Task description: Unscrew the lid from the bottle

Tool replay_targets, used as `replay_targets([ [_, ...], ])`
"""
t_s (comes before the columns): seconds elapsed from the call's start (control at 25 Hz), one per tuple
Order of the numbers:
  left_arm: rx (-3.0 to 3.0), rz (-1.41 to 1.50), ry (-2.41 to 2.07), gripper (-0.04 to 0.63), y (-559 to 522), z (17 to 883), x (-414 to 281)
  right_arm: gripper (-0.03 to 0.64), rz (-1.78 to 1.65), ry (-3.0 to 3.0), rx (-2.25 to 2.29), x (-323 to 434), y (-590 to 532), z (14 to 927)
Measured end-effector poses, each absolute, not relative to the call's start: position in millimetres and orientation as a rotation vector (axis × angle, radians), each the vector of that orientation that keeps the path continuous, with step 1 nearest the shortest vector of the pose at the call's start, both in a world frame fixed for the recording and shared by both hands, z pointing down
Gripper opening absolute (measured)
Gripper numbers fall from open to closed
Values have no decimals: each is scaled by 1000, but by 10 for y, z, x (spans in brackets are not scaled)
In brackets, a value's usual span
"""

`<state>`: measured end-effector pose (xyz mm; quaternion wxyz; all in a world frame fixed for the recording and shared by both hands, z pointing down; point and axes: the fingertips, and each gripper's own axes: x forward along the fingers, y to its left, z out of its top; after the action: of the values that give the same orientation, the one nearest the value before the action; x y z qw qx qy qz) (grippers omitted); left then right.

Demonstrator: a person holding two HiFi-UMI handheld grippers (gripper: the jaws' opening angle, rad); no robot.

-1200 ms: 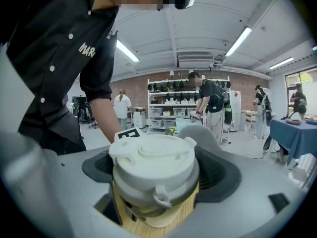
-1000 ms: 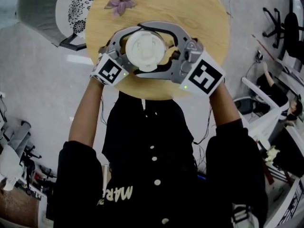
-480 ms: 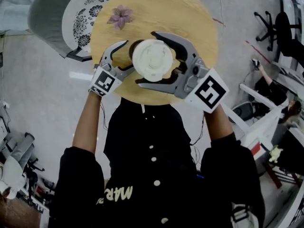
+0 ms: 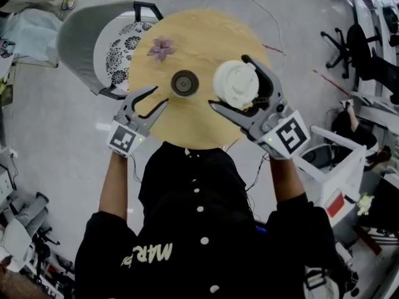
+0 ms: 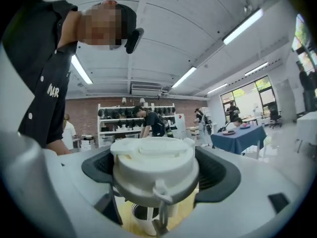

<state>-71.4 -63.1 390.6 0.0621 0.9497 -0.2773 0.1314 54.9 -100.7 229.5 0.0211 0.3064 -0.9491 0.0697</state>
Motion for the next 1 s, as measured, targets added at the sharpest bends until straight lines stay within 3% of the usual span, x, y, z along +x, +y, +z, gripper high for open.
replay_targets([
  [0.12, 2858, 369, -952, 50, -607, 3539, -827, 476, 148, -2947, 1080, 771, -976, 2098],
  [0.24, 2848, 340, -1004, 7, -559, 3225, -845, 476, 118, -2915, 1195, 988, -899, 2006],
  [1.0, 2657, 169, -1558, 5, -645, 1709, -1084, 476, -60, -2747, 1586, 1775, -426, 1556],
])
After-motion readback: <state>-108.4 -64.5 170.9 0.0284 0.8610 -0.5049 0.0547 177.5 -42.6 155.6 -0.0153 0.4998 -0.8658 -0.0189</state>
